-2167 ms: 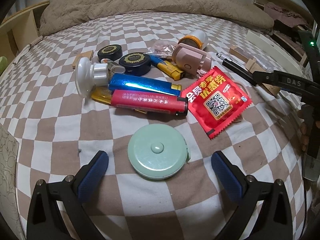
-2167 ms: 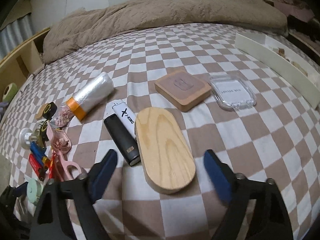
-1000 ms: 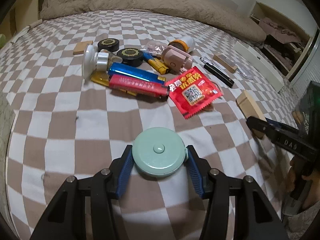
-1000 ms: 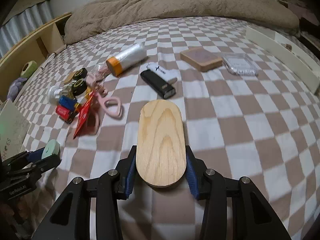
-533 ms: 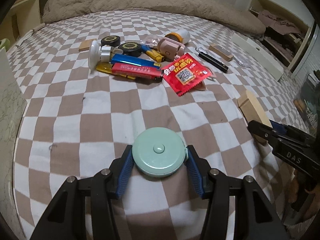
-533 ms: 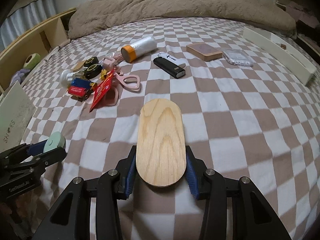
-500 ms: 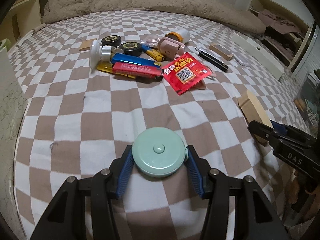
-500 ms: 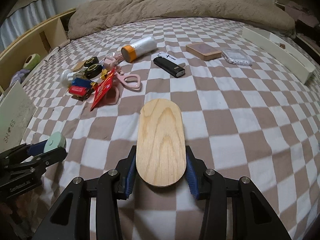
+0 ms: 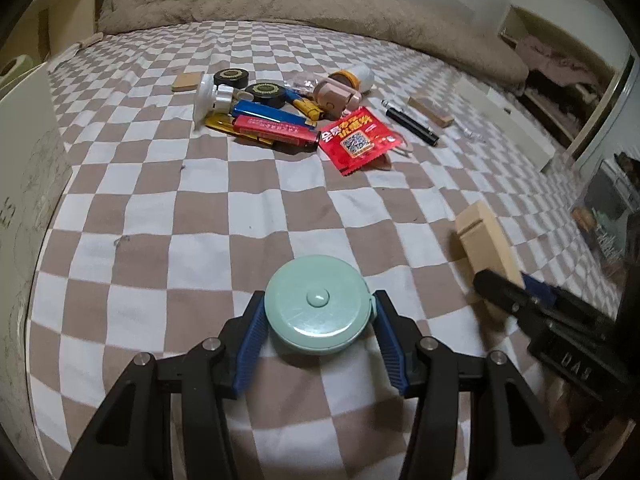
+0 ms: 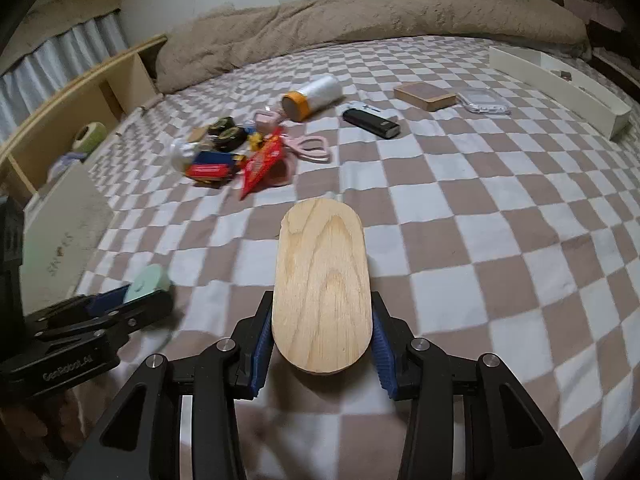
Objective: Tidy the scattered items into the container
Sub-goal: 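Lift the tape measure and wooden brush and carry both toward the white box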
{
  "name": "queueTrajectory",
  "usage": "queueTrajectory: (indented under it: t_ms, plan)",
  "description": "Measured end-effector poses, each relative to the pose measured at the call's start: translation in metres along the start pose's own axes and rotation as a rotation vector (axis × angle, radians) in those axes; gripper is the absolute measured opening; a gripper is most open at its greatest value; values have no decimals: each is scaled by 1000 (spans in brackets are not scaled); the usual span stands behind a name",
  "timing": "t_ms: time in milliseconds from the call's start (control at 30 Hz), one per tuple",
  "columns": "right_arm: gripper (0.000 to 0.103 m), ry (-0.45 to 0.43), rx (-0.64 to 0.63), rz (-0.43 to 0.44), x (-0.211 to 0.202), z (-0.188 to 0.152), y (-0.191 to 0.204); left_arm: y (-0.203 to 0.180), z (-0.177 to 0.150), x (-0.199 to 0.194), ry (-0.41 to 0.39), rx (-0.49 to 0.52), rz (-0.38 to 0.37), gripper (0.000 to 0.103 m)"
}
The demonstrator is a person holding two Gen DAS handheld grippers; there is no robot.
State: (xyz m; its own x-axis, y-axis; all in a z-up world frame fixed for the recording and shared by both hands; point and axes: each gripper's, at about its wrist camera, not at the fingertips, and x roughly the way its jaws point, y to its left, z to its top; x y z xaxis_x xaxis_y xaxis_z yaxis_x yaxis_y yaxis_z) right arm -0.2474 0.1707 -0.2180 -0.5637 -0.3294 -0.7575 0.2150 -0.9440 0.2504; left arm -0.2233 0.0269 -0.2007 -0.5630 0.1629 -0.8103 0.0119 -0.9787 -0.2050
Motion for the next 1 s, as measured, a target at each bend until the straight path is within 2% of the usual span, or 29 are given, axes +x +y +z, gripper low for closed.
queueTrajectory:
  t_ms: [333,667,1000]
  plan:
    - [44,-33,33,55,-17,-16,13,-5,-13,-29,-79,25,34,52]
    - [44,-139,116,132,-52,-20,14,-11,-23,-78,-205,3,-58,52]
    - [44,-217,114,196,-81,-19,37,-5,-18,-128,-353,-14,-92,52]
